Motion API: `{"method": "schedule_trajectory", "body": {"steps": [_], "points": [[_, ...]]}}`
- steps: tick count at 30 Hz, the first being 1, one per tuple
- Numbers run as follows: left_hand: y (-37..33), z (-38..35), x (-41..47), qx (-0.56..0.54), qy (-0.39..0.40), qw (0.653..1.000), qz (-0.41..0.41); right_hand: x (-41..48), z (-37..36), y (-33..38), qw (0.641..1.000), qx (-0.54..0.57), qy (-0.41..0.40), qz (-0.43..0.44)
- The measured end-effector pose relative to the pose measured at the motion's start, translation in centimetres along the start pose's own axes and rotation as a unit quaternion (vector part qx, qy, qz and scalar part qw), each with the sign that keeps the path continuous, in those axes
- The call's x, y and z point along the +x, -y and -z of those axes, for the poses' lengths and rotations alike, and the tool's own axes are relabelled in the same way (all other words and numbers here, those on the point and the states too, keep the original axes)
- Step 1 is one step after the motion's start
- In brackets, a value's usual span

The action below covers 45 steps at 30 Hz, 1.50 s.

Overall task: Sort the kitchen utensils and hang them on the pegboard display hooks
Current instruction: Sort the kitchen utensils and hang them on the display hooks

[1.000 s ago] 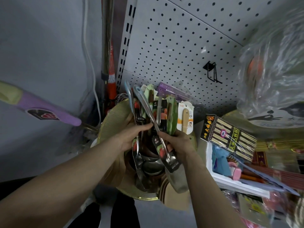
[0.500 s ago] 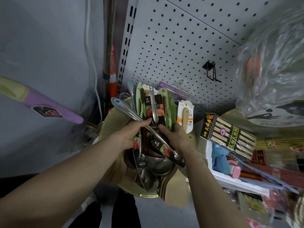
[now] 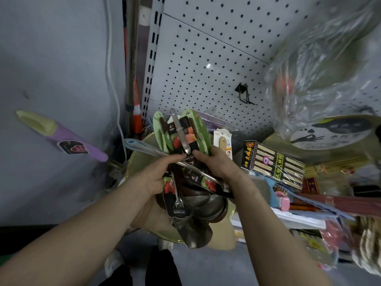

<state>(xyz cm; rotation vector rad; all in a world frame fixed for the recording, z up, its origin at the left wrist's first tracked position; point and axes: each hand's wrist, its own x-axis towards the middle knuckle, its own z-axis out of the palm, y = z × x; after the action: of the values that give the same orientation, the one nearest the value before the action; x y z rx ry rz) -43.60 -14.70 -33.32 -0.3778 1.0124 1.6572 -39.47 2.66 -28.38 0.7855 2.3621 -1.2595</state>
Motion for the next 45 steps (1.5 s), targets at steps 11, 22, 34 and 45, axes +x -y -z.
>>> {"method": "schedule_trajectory", "body": {"steps": [11, 22, 34, 45], "points": [[2.4, -3.4, -3.4, 0.073, 0.012, 0.997, 0.013, -8.3, 1.1, 0.4, 0.997, -0.063, -0.023, 0.024], [8.3, -12.1, -6.0, 0.163, 0.008, 0.987, -0.006, -17.5, 5.8, -5.4, 0.997, 0.003, -0.079, 0.026], [26.0, -28.8, -4.7, 0.242, 0.117, 0.961, 0.063, -33.7, 14.5, -24.7, 0.970, 0.163, -0.168, -0.060], [44.7, -43.8, -3.8, 0.346, 0.225, 0.890, 0.193, -48.8, 18.9, -43.1, 0.905, 0.272, -0.308, -0.108]]}}
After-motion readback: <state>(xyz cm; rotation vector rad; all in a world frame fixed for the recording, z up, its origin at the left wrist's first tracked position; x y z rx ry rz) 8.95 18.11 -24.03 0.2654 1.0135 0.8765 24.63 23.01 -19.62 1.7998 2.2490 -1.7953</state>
